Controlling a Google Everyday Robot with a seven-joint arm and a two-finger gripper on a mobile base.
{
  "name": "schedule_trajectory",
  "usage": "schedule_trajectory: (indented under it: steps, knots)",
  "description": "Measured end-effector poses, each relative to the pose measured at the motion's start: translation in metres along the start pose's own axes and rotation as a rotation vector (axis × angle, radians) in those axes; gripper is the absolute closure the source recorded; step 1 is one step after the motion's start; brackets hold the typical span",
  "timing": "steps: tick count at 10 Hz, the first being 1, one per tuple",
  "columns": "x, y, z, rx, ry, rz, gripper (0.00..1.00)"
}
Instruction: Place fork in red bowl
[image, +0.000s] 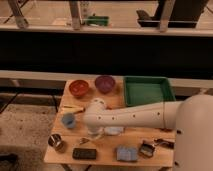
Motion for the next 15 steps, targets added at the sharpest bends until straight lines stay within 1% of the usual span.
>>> schedule_trajectory:
  steps: [4, 8, 9, 10, 11, 12, 14, 15]
  knots:
    - [-0.005, 0.000, -0.036, 0.060, -0.010, 0.002, 1.00]
    - [-0.015, 0.001, -0.084, 0.127, -0.012, -0.013, 1.00]
    - [-0.019, 0.001, -0.101, 0.154, -0.007, -0.020, 1.00]
    - [-0.020, 0.000, -0.115, 0.184, 0.003, -0.029, 1.00]
    - [-0.021, -0.003, -0.121, 0.205, 0.013, -0.043, 1.00]
    - [-0.025, -0.011, -0.125, 0.227, 0.026, -0.069, 1.00]
    - [-0.030, -0.034, -0.126, 0.246, 0.040, -0.115, 1.00]
    - [-0.034, -0.051, -0.127, 0.254, 0.046, -0.145, 1.00]
